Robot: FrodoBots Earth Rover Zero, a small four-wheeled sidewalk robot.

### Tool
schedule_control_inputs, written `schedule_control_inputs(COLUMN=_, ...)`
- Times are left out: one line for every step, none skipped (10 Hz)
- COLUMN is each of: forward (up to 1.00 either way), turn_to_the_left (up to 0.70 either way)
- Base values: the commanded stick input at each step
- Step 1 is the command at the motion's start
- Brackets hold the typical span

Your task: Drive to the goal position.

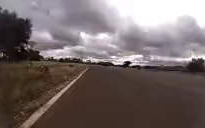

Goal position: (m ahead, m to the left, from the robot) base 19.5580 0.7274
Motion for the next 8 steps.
schedule_control_inputs(forward=0.85, turn_to_the_left=0.04)
schedule_control_inputs(forward=0.85, turn_to_the_left=0.04)
schedule_control_inputs(forward=0.85, turn_to_the_left=0.04)
schedule_control_inputs(forward=0.85, turn_to_the_left=0.04)
schedule_control_inputs(forward=0.85, turn_to_the_left=0.04)
schedule_control_inputs(forward=0.85, turn_to_the_left=0.04)
schedule_control_inputs(forward=0.85, turn_to_the_left=0.04)
schedule_control_inputs(forward=0.85, turn_to_the_left=0.04)
